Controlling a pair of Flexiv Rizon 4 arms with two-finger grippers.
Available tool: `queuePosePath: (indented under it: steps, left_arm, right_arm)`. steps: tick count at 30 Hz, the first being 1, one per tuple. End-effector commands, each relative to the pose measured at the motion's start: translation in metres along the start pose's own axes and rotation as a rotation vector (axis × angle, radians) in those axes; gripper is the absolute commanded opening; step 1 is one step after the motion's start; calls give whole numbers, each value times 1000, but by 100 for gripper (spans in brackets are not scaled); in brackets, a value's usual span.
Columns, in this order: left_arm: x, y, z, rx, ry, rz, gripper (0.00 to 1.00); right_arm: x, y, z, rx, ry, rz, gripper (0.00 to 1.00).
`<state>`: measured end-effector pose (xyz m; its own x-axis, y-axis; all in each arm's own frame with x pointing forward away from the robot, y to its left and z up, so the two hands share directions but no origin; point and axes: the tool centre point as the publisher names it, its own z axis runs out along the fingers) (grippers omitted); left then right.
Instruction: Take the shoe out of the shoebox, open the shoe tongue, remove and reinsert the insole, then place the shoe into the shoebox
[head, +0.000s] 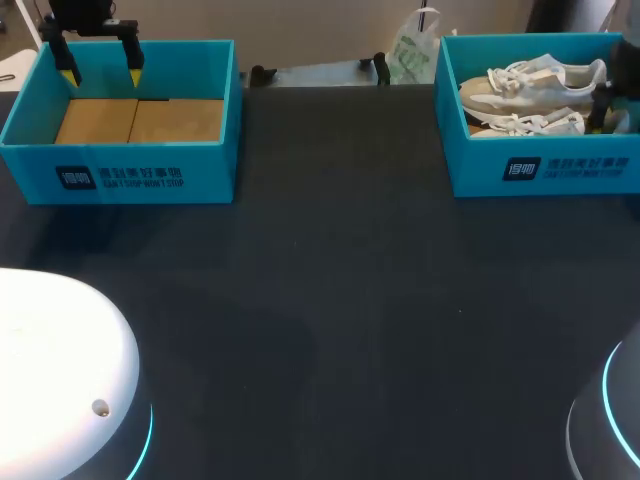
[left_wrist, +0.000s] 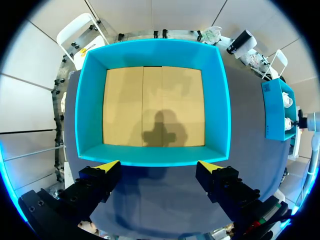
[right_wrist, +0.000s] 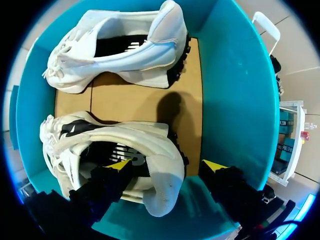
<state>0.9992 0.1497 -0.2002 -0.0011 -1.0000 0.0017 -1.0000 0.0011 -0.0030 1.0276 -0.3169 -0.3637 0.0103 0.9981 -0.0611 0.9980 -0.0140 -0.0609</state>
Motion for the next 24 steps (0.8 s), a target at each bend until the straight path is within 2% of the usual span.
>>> queuePosePath:
  steps: [1,5,16,18,19,22,24]
  left_arm:
    - [0,0,0,-1,-1,0,100]
    - [0,0,0,-1,-1,0,100]
    - [0,0,0,-1,-1,0,100]
    - [0,0,0,-1,-1,0,100]
    - [0,0,0,-1,-1,0,100]
    - [0,0,0,-1,-1,0,100]
    - [0,0,0,-1,-1,0,100]
  right_arm:
    - [-1,2,6,6,8,1,90]
    - [-1,1,9,9,15,5,88]
    - [4,0,16,22,19,7,75]
    - [4,-1,17,25,19,11,66]
    - [4,-1,17,25,19,14,48]
    - [3,-2,18,26,19,22,35]
    - [3,-2,18,26,16,31,15]
